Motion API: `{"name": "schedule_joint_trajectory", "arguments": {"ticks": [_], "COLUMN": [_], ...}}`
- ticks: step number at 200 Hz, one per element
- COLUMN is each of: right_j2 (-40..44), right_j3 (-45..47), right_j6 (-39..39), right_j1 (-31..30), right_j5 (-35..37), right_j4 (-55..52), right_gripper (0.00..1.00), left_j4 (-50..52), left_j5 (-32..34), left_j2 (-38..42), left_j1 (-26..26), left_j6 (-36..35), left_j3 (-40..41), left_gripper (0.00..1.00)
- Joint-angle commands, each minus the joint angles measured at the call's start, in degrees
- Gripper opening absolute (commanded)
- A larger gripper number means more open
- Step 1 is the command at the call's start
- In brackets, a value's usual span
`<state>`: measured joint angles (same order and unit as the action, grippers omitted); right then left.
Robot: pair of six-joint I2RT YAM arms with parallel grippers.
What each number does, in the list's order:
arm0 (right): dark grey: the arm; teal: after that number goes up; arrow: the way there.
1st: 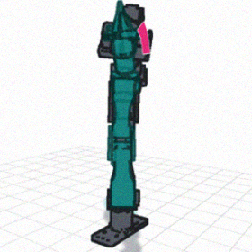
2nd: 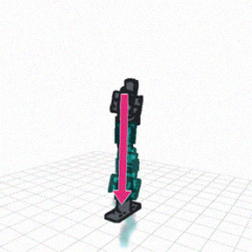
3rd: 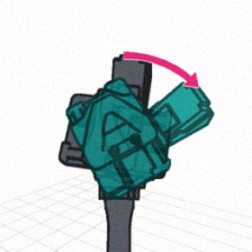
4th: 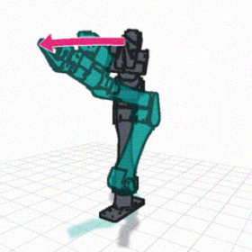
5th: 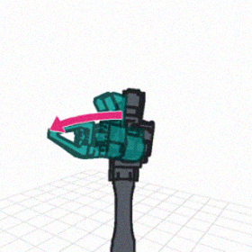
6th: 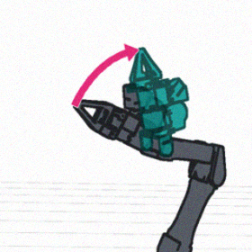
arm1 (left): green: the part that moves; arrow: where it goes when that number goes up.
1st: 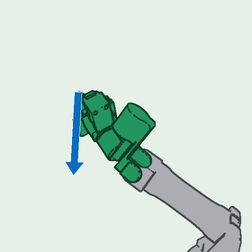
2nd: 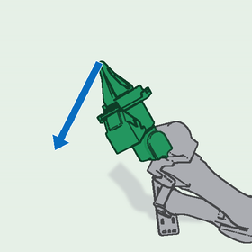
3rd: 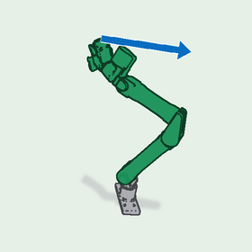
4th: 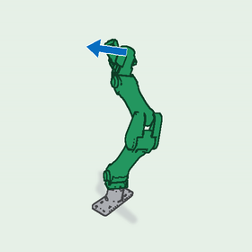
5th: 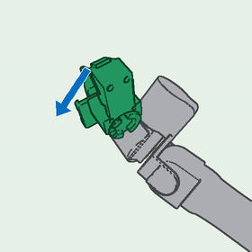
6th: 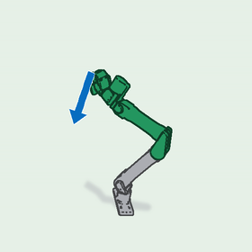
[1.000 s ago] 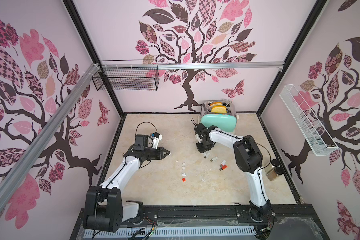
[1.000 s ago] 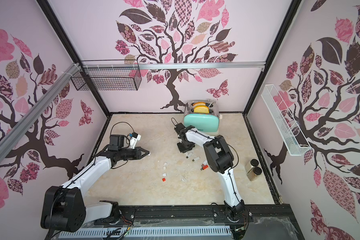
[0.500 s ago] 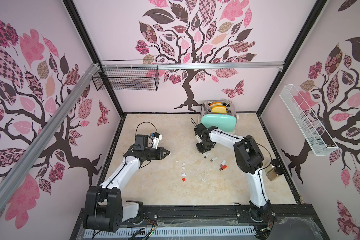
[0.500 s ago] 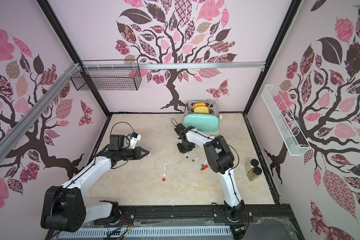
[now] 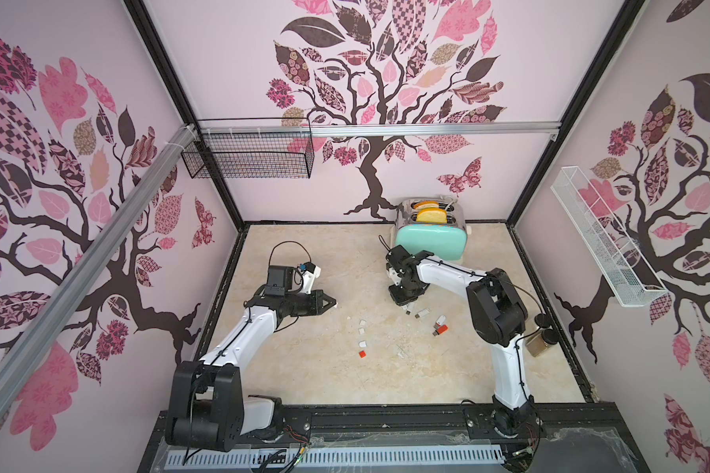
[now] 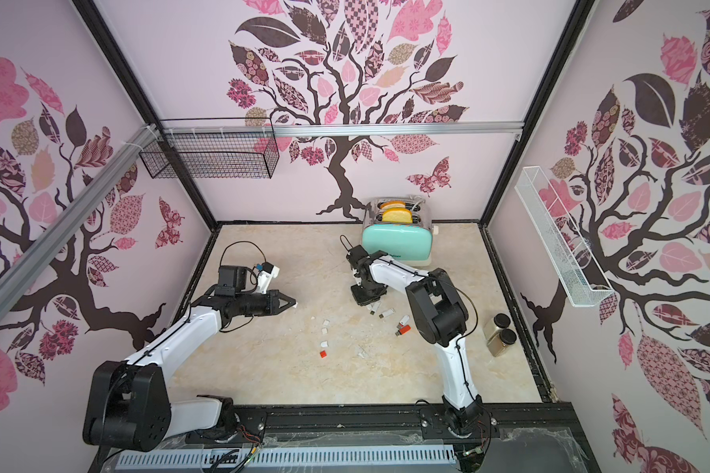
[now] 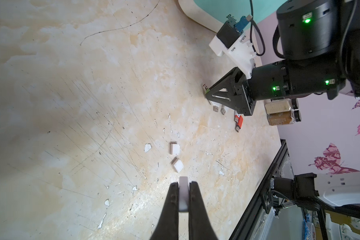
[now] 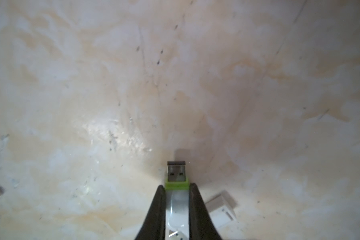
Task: Close the usb drive cover
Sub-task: Pick up the USB drive from the center of the board, then close the cover of the USB drive.
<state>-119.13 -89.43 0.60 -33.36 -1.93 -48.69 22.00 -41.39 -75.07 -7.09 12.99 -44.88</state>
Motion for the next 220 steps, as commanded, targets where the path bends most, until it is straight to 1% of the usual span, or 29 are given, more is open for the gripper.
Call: {"name": "schedule_joint_trajectory", "arguments": {"ticks": [1, 16, 33, 71, 93, 103, 120, 134, 167, 192, 220], "right_j2": [5.8, 8.2, 11.0, 14.7, 16.2, 16.8, 18.6, 19.8, 19.5, 18.1, 18.7], "right_j3": [1.9, 3.8, 7.6, 13.1, 16.4, 17.0, 19.7, 21.4, 20.9, 18.8, 19.6], "right_j6": [2.6, 3.4, 6.4, 13.7, 17.6, 18.1, 18.9, 19.9, 20.1, 19.9, 20.3], "right_j1": [-1.6, -2.5, -4.0, -8.6, -11.6, -12.8, -13.8, -14.7, -16.1, -16.7, -17.2], "right_j5": [-4.6, -5.5, -7.7, -7.7, -8.0, -7.8, -10.1, -10.8, -11.5, -10.9, -11.9], "right_j4": [5.1, 7.6, 12.3, 18.7, 22.3, 23.2, 27.1, 30.0, 31.4, 29.8, 32.3], "right_gripper": [0.13, 0.13, 0.13, 0.12, 0.15, 0.15, 0.15, 0.13, 0.13, 0.13, 0.13], "left_j4": [-0.9, -0.6, -1.4, -0.9, -0.2, 0.0, -0.3, -0.3, -0.6, 0.0, -0.4], "left_j5": [-2.6, -2.9, -4.1, -4.0, -4.6, -4.8, -4.8, -4.9, -5.7, -6.0, -6.1], "left_j2": [-0.8, -1.6, -2.5, -4.0, -4.6, -5.0, -5.5, -6.0, -7.1, -7.8, -7.9], "left_j1": [0.3, 0.3, 0.0, -1.6, -3.3, -3.7, -3.9, -4.3, -5.1, -5.7, -6.3], "left_j6": [1.2, 2.0, 2.9, 2.7, 2.0, 2.0, 2.5, 2.5, 3.6, 3.7, 3.9], "left_j3": [-1.1, -1.6, -1.5, -2.2, -2.5, -2.7, -2.7, -2.7, -3.2, -3.5, -3.4], "left_gripper": [0.0, 0.0, 0.0, 0.0, 0.0, 0.0, 0.0, 0.0, 0.0, 0.0, 0.0]}}
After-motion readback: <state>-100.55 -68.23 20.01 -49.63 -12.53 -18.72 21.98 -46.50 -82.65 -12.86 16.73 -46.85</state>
